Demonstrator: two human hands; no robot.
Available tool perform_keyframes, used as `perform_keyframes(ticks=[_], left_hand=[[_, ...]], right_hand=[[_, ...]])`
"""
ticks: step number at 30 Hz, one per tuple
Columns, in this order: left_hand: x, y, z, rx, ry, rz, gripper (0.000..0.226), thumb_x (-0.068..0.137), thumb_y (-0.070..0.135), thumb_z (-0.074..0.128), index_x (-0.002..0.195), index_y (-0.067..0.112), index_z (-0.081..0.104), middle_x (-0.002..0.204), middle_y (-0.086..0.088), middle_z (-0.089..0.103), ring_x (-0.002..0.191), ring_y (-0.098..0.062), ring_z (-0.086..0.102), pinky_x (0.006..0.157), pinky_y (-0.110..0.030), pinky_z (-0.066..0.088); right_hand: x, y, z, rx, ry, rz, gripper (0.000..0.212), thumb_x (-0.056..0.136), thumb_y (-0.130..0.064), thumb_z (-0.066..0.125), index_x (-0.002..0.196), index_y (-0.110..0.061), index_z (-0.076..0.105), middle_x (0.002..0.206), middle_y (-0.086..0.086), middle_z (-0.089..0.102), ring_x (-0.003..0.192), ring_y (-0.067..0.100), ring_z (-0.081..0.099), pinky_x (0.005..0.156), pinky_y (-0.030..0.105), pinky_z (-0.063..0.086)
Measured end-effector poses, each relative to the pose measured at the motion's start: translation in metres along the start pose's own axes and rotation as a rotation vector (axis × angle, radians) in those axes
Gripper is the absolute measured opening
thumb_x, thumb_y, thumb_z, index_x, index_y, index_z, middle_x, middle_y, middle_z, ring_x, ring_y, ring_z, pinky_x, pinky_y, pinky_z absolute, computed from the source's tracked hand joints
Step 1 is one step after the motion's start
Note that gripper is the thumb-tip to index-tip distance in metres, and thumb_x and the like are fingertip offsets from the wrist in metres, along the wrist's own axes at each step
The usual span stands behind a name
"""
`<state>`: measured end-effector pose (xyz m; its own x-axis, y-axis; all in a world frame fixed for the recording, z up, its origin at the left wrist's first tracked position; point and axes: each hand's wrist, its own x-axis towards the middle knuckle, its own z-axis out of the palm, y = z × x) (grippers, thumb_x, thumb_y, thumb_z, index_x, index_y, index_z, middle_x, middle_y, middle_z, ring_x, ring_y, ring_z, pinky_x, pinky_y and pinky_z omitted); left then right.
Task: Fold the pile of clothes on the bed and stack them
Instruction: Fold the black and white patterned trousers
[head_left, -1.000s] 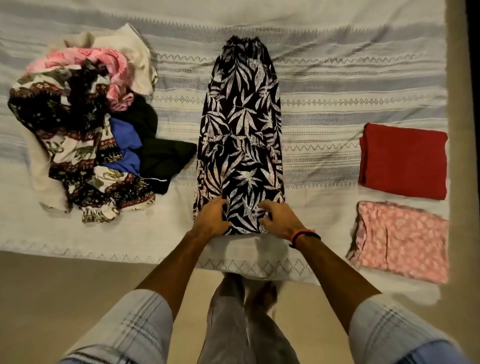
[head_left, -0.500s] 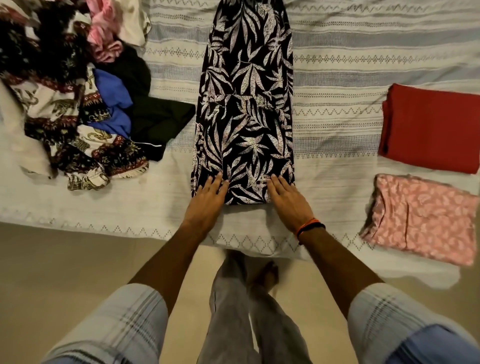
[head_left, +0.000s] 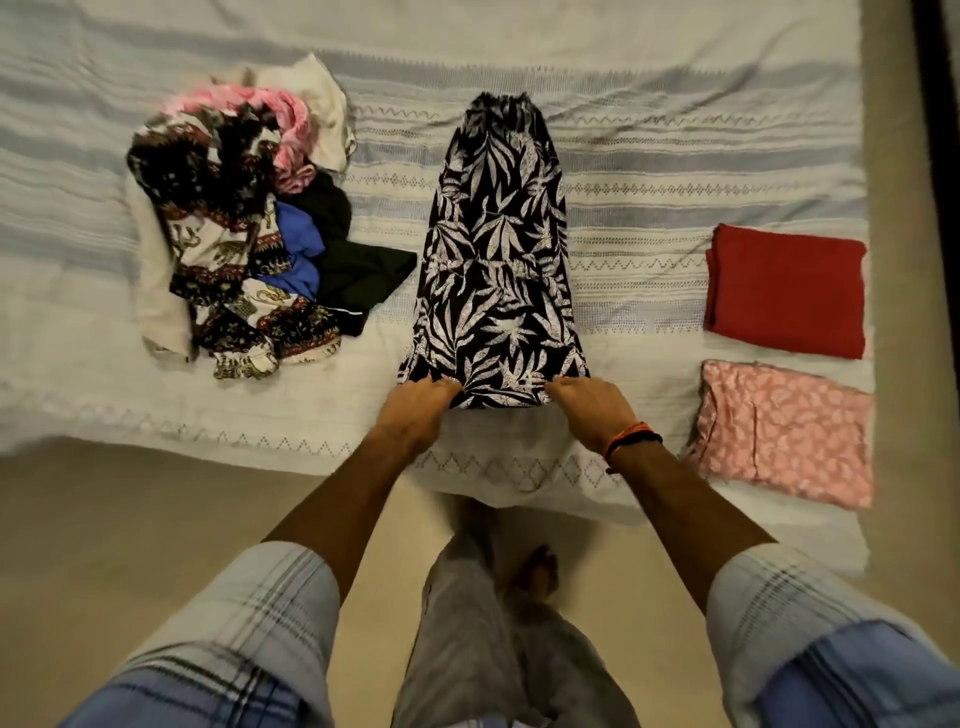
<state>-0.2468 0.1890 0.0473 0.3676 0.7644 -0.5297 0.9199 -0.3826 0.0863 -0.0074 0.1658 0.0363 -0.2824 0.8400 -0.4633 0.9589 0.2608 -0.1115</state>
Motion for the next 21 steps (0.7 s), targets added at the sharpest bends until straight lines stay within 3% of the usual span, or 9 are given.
perform_keyframes(ticks=[4,14,21], left_hand=[[-0.033,0.014,-0.01,0.019,-0.041,-0.028,0.061,0.091,0.001,0.054,0.144,0.028,0.042,0.124,-0.01,0.061,0.113,-0.029,0.059,0.093,-0.04,0.049],[-0.113,0.061,-0.01,0.021,-0.093,-0.037,0.058,0.089,0.005,0.057,0.141,0.029,0.048,0.13,-0.008,0.059,0.119,-0.027,0.056,0.098,-0.037,0.047],[-0.121,0.067,-0.027,-0.027,-0.032,-0.073,0.051,0.093,0.006,0.052,0.139,0.028,0.051,0.128,-0.009,0.06,0.117,-0.028,0.057,0.097,-0.037,0.045]], right_hand=[[-0.034,-0.007,-0.013,0.018,-0.006,0.029,0.029,0.099,-0.001,0.046,0.124,-0.01,0.06,0.109,0.011,0.067,0.1,0.026,0.065,0.092,0.04,0.054],[-0.119,-0.018,-0.024,0.024,-0.09,0.001,0.039,0.093,0.001,0.048,0.127,-0.013,0.061,0.12,0.013,0.063,0.11,0.031,0.06,0.092,0.04,0.049],[-0.132,-0.013,-0.046,0.063,-0.04,0.007,0.043,0.089,0.006,0.046,0.124,-0.012,0.062,0.119,0.014,0.064,0.108,0.032,0.06,0.09,0.039,0.05]])
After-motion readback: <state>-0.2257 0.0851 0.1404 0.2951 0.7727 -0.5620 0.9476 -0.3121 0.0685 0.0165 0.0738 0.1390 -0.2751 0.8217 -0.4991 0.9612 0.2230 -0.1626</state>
